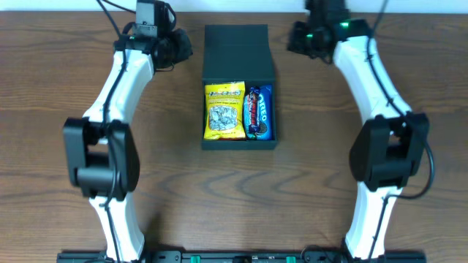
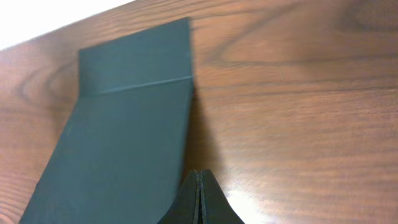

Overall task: Pack container
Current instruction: 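Grip the lid with both grippers and fold it down over the box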

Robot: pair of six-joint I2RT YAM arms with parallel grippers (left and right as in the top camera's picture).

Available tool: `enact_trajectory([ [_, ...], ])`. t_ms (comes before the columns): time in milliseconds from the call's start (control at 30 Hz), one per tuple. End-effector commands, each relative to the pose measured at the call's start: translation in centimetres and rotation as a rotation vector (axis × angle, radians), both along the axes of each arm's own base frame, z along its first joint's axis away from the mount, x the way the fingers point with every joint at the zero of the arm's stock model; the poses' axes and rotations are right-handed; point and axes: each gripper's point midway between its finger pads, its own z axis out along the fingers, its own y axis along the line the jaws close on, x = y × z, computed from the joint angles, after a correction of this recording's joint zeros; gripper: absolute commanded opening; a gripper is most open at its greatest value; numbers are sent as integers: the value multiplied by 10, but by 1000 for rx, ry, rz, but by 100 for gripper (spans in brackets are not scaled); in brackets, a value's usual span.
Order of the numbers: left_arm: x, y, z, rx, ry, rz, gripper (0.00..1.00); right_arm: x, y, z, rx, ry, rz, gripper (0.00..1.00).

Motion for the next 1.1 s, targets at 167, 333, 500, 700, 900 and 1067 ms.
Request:
enact_trajectory([
  [167, 22, -5, -48, -123, 197, 39, 6, -7, 18, -74, 372, 220, 53, 1],
  [333, 13, -7, -74, -211, 297, 42, 6, -17, 35, -97, 430, 285, 91, 1],
  [500, 6, -17, -88, -282, 360, 37, 6, -23, 52, -106, 456, 310, 129, 1],
  [700, 6, -26, -89, -330, 373, 29, 6, -24, 69, -106, 450, 296, 164, 1],
  [900, 17, -41, -73, -420, 319, -14, 6, -22, 78, -98, 487, 267, 203, 1],
  [1067, 22, -51, -60, -484, 280, -73, 6, -23, 83, -85, 536, 201, 315, 1],
])
